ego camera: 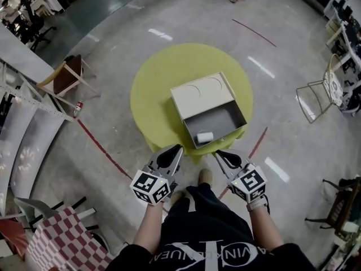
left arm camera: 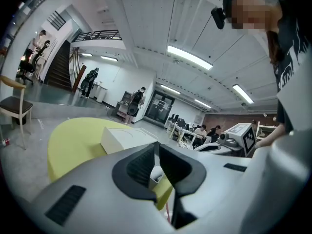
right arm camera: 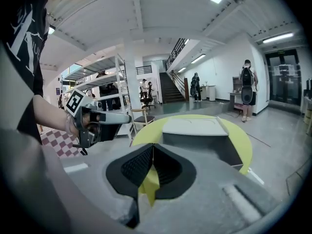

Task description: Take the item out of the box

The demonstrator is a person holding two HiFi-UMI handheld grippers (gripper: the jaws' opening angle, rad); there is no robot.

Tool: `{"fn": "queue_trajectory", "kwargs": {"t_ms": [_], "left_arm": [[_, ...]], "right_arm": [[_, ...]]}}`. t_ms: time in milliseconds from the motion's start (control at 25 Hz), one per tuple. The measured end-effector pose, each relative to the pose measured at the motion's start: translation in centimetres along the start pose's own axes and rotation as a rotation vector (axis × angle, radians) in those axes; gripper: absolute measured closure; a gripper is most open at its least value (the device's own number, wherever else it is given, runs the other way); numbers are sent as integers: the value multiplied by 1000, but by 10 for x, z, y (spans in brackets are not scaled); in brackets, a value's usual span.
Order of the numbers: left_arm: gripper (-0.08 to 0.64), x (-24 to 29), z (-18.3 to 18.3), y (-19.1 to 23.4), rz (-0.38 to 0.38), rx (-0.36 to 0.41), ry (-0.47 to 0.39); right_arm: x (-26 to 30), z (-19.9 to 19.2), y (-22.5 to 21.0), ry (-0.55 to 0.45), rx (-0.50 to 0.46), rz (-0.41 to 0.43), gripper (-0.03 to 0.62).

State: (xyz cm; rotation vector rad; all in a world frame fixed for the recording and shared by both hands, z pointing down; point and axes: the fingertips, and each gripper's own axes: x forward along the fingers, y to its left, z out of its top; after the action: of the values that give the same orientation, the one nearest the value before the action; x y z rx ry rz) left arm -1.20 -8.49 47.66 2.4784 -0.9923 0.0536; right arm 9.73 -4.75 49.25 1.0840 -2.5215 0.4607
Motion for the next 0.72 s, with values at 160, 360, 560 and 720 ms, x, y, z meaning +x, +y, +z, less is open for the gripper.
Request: {"fn": "queue_trajectory", "kwargs": {"t_ms": [160,360,560,720], "left_arm": [[526,15,-3,3,27,-12,-3],[526,24,-12,10,78,-40,5],[527,22,-19,17,150,-64,7],[526,19,-23,21,194,-75,-3]], "right_arm": [[10,-1,-9,42,-48,74,586],[23,0,-25,89,-110,152,586],[36,4,-40,155,-186,241,586],[46,7,-41,210,-202,344,583]]}}
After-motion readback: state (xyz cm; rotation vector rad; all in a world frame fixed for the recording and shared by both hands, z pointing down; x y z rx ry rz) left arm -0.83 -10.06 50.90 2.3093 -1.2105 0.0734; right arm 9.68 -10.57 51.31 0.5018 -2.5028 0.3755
